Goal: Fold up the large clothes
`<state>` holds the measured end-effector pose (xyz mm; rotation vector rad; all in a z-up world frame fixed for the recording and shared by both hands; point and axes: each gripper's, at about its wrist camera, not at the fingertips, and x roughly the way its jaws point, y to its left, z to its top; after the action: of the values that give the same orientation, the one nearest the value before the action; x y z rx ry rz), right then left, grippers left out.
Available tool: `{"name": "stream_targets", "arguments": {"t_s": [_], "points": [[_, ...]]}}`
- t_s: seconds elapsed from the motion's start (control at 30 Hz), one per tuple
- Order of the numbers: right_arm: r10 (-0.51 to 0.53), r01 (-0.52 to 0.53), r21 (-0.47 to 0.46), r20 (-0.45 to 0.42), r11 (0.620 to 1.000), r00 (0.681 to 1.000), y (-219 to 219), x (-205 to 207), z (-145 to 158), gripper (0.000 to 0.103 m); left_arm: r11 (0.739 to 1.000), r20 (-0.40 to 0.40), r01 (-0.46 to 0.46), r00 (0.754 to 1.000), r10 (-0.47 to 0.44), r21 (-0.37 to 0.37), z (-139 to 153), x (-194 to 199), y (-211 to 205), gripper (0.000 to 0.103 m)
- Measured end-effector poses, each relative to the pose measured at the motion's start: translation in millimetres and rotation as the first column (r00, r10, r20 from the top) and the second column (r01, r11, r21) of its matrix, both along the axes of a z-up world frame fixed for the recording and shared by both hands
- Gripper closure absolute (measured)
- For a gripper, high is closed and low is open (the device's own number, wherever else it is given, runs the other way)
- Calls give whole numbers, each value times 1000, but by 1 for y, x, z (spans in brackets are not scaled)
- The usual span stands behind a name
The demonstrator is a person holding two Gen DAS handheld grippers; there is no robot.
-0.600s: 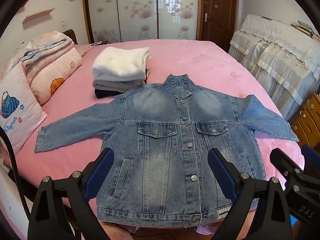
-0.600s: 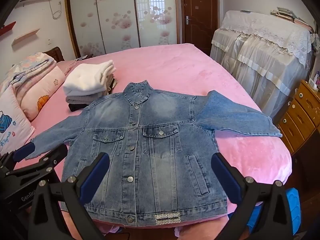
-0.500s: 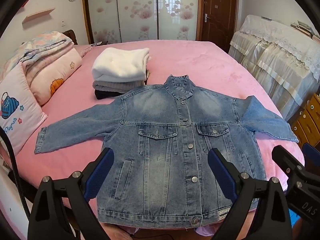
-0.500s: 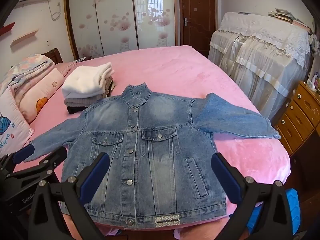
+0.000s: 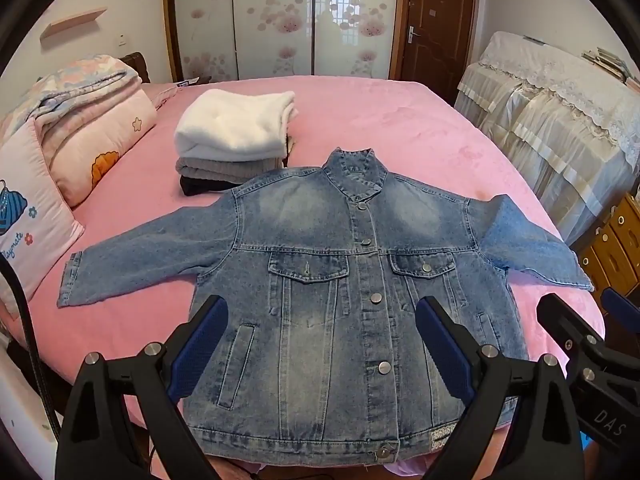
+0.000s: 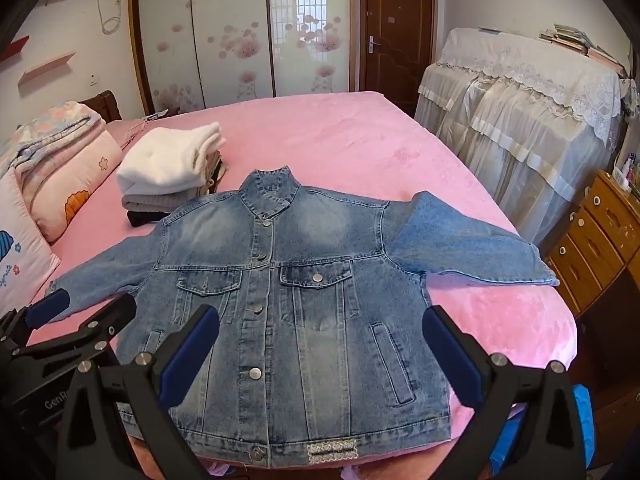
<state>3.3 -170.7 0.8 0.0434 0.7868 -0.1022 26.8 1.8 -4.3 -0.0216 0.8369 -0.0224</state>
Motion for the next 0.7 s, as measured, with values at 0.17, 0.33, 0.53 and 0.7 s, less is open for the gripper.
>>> {"name": "stream_targets", "arguments": {"t_s": [0.17, 0.33, 0.53, 0.7], "points": [[0, 0, 6, -6, 1000, 1000, -4, 6, -6, 1, 1000, 7, -1, 1000, 2, -5, -1, 6, -2, 9], [1, -1, 6, -11, 1000, 1000, -5, 12, -9, 1, 1000, 3, -6, 1000, 6, -11, -2, 12, -2, 9], [8, -8, -1, -5, 1000, 1000, -2, 14, -7, 1, 1000, 3, -18, 1000, 18, -9, -3, 12, -2, 9], [27, -27, -13, 6, 1000, 1000, 3, 10, -5, 1, 999, -8, -34, 999, 34, -7, -6, 6, 4, 9]]}}
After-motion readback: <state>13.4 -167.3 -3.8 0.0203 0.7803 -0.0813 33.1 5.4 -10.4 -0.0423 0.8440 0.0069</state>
